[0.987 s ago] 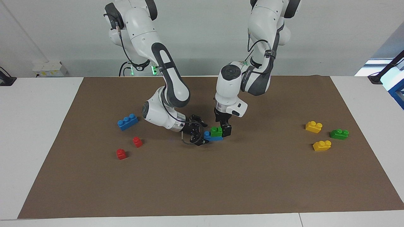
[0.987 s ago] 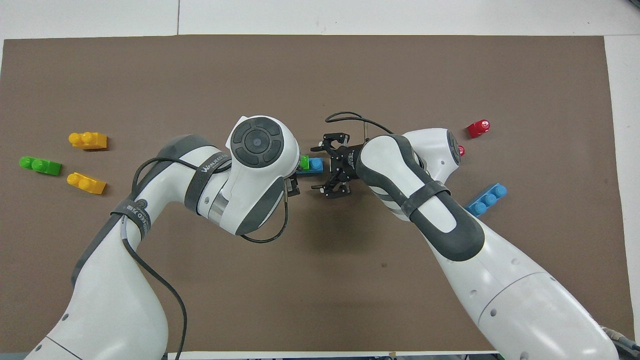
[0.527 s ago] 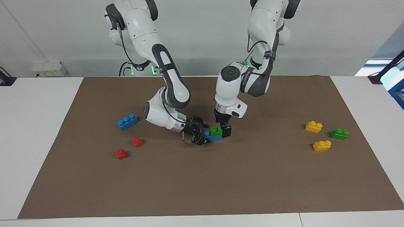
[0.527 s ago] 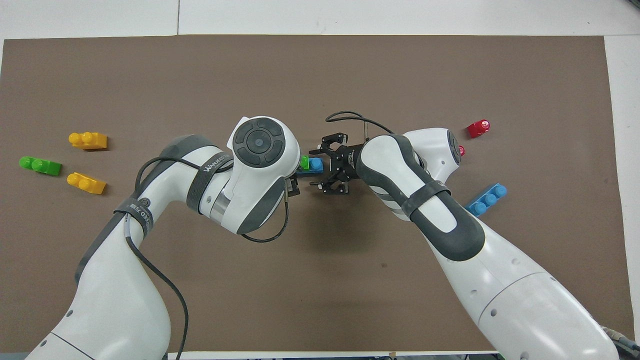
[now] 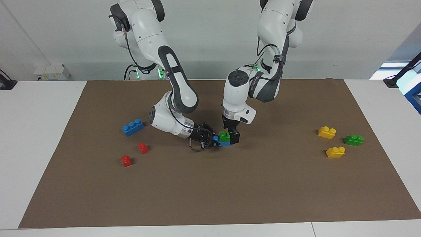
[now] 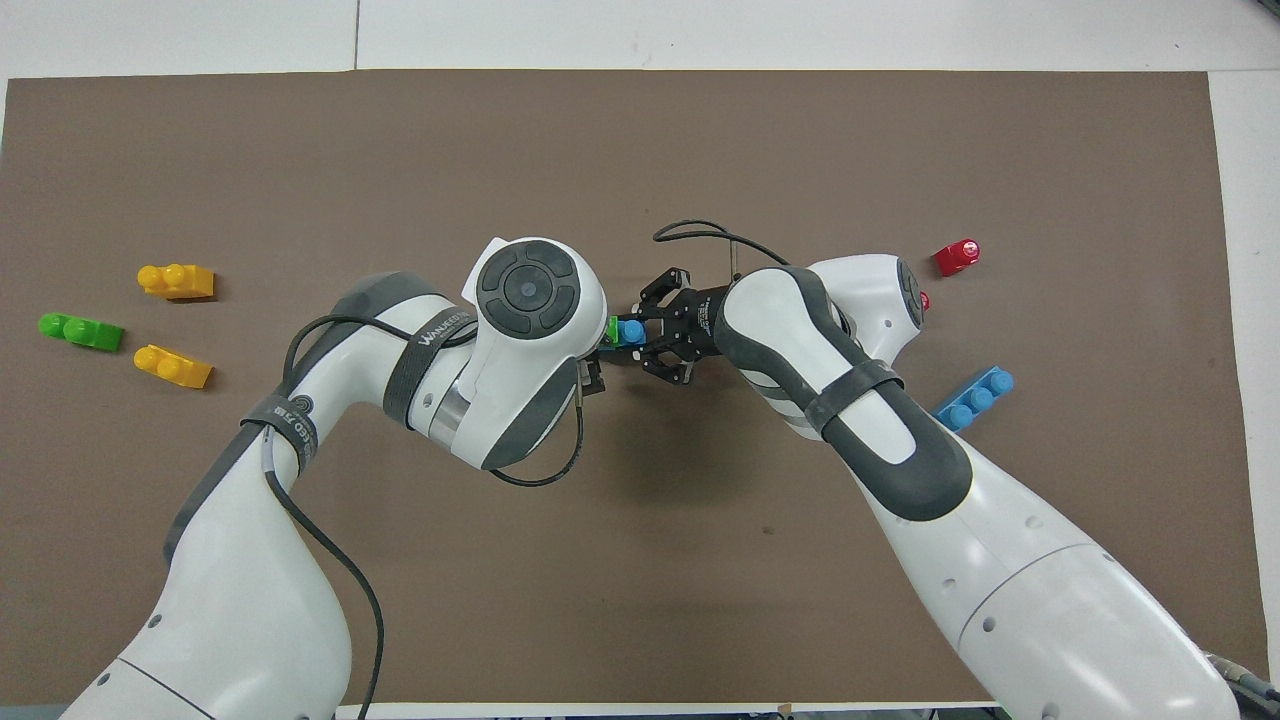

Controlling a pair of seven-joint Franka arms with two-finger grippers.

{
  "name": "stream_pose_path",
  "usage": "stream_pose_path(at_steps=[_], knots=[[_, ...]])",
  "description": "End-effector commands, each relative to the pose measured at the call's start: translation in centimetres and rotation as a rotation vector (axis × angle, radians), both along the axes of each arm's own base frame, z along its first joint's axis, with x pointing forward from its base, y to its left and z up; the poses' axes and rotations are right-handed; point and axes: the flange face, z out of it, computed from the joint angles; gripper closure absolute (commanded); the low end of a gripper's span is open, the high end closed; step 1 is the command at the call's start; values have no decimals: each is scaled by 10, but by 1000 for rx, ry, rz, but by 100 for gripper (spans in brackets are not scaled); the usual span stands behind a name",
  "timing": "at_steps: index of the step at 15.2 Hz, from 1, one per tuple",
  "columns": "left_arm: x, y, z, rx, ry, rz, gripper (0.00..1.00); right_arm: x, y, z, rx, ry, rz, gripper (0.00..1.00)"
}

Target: Remove green block with left arm and hold with right

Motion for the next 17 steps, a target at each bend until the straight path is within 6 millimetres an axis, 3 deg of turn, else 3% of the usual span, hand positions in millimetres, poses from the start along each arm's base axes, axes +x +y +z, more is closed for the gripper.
stream_pose_path(at_steps=[1, 6, 12, 13, 16, 17], knots=[[4, -7, -3, 13, -23, 5, 0, 4, -3, -1, 12, -22, -14, 86], [4, -7, -3, 21, -35, -6, 2, 4, -3, -1, 11, -23, -15, 87], [3, -7, -6, 18, -32, 25, 23, 5, -3, 0, 13, -20, -19, 87], [3, -7, -6, 17, -34, 25, 33, 5, -3, 0, 13, -19, -20, 87], [4, -7, -2, 13, -39, 25, 94, 7, -2, 3, 16, -19, -25, 87], [4, -8, -2, 13, -40, 25, 100, 7, -2, 3, 16, -19, -25, 87]])
